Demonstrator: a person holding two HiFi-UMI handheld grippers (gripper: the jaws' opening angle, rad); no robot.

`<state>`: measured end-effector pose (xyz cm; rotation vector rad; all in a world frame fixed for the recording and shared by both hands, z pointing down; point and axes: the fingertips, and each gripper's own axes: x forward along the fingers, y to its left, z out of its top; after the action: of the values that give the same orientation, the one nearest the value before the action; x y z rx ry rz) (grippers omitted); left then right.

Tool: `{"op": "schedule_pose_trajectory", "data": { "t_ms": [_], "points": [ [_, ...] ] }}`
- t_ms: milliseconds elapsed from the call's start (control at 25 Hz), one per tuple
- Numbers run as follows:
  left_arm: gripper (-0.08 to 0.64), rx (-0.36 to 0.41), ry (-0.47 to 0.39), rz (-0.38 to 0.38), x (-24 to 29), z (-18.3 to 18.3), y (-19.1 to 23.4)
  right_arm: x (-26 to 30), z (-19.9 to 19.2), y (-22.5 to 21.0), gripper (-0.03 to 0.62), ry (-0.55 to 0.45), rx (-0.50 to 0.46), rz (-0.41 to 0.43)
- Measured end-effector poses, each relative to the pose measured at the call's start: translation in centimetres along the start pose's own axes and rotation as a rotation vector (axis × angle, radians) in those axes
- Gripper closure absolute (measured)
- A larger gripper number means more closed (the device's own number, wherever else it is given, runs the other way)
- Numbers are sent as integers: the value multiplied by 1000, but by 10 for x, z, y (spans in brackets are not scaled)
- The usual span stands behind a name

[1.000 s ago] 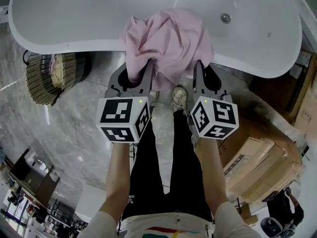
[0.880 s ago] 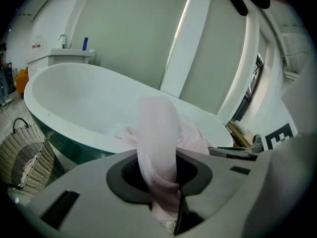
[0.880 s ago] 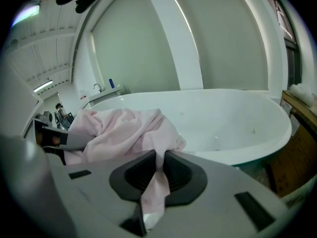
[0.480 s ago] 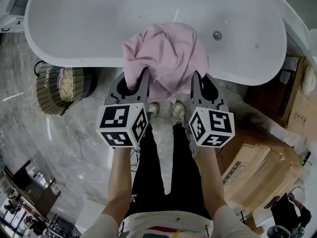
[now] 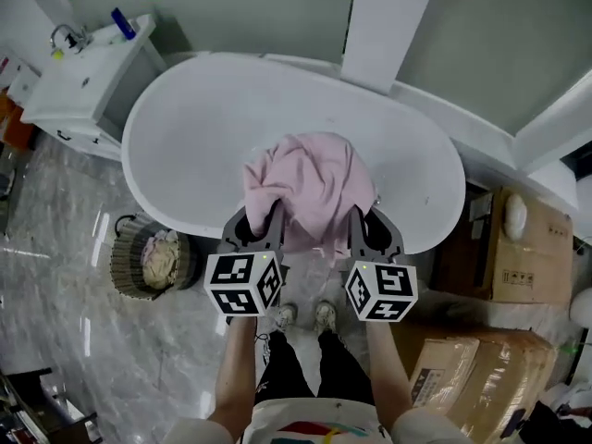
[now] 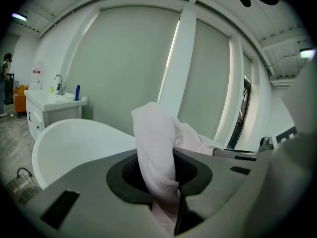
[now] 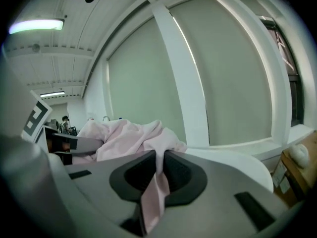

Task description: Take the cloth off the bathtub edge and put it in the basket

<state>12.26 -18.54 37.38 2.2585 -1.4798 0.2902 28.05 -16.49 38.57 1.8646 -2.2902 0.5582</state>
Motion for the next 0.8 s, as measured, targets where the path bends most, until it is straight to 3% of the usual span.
{"op": "schedule_pose_trajectory", "data": {
  "t_ms": [200, 360, 560, 800],
  "points": [
    [448, 26, -122, -8, -47, 98, -31, -42, 106, 20, 535, -112, -46, 27],
    [448, 61, -192, -17, -82, 137, -59, -84, 153, 30, 535, -195, -80, 52],
    [448, 95, -248, -16, -112, 143, -82, -120, 164, 30, 535, -258, -115, 82],
    [448, 99, -255, 10, -120, 129, -97, -134, 151, 25, 535, -256, -123, 126]
  ]
}}
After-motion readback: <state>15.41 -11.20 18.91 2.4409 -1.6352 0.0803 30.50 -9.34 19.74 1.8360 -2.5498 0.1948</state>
